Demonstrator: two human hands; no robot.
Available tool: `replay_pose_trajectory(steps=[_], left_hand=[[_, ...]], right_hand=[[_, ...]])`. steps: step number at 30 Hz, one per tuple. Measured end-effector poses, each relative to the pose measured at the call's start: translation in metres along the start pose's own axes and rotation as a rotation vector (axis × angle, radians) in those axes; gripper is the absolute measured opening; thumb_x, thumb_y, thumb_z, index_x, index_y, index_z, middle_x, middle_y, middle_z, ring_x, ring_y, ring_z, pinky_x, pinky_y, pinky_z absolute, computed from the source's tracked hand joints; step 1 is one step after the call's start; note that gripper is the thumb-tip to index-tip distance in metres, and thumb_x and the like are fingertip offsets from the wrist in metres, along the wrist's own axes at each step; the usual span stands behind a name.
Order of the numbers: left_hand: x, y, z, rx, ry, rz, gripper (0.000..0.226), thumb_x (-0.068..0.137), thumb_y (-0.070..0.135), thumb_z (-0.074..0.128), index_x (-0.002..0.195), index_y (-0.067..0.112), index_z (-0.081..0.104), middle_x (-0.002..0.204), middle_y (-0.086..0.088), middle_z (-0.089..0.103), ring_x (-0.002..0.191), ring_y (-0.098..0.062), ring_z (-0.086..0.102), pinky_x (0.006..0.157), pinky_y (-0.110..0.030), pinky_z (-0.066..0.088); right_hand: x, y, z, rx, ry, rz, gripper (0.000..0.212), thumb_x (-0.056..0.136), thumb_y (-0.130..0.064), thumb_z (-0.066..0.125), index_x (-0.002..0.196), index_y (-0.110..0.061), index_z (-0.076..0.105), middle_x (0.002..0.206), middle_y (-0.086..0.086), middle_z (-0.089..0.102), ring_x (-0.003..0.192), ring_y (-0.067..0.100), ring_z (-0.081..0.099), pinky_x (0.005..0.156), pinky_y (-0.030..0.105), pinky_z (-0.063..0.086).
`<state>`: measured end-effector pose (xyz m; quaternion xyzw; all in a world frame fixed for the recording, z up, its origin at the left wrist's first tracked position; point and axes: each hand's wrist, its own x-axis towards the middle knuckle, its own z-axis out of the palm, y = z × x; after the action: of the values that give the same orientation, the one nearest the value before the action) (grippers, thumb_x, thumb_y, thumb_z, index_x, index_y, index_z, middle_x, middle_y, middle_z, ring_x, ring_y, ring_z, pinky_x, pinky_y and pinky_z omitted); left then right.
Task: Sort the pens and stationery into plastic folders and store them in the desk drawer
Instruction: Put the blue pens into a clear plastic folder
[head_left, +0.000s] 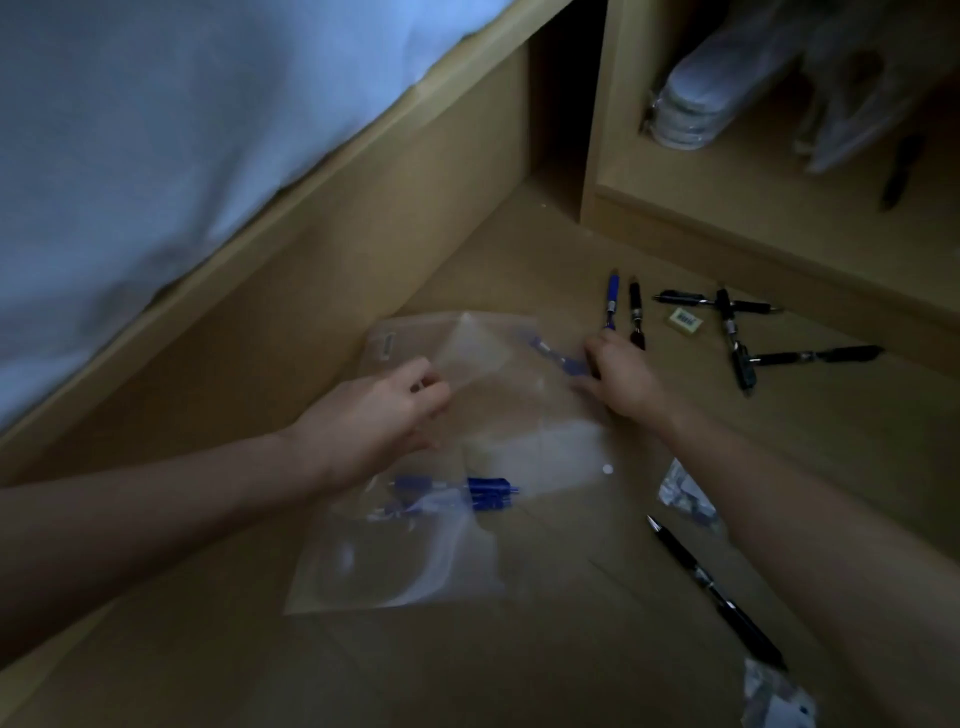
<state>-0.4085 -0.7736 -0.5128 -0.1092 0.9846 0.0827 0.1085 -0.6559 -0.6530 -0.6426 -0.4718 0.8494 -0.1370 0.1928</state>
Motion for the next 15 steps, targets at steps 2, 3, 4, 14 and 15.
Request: replay_pose_trajectory(steps=[2,3,4,14,15], left_hand=[[0.0,-0.001,0.001,0.015,0.009,0.004,0.03,0.088,0.028,0.063,0.112,0.014,0.053,0.117,-0.001,0.044,0.089,-0.019,0.054,0.069,-0.027,0.04],[-0.001,-0.002,0.002,0.019,0.029,0.017,0.029,0.086,0.026,0.065,0.11,0.013,0.054,0.115,-0.002,0.046,0.086,-0.02,0.055,0.068,-0.027,0.04],[-0.003,-0.004,0.003,0.028,0.048,0.039,0.029,0.083,0.024,0.069,0.107,0.012,0.056,0.113,-0.004,0.049,0.083,-0.022,0.057,0.065,-0.028,0.041],[0.003,-0.008,0.01,0.041,-0.023,0.118,0.037,0.087,0.035,0.062,0.118,0.014,0.054,0.123,-0.006,0.045,0.093,-0.027,0.059,0.078,-0.039,0.05],[0.005,-0.007,0.01,0.05,-0.059,0.118,0.038,0.089,0.037,0.059,0.12,0.015,0.052,0.125,-0.004,0.043,0.095,-0.026,0.058,0.08,-0.039,0.049]], right_hand=[[-0.002,0.001,0.001,0.034,0.03,0.028,0.02,0.091,-0.029,0.059,0.084,-0.015,0.047,0.096,0.01,0.045,0.088,0.027,0.05,0.077,0.035,0.042],[-0.004,0.003,0.001,0.032,0.033,0.046,0.016,0.091,-0.026,0.059,0.086,-0.012,0.051,0.1,0.013,0.048,0.09,0.028,0.05,0.079,0.035,0.041],[-0.006,0.005,0.0,0.02,0.034,0.063,0.014,0.091,-0.021,0.059,0.091,-0.008,0.056,0.107,0.016,0.05,0.095,0.03,0.05,0.081,0.034,0.04],[-0.089,0.025,-0.056,0.045,0.269,0.114,0.016,0.09,-0.016,0.059,0.101,-0.005,0.064,0.098,0.01,0.055,0.093,0.019,0.044,0.076,0.027,0.03],[-0.098,0.021,-0.06,0.046,0.254,0.09,0.016,0.091,-0.017,0.058,0.101,-0.006,0.064,0.096,0.007,0.055,0.09,0.016,0.043,0.075,0.026,0.029]])
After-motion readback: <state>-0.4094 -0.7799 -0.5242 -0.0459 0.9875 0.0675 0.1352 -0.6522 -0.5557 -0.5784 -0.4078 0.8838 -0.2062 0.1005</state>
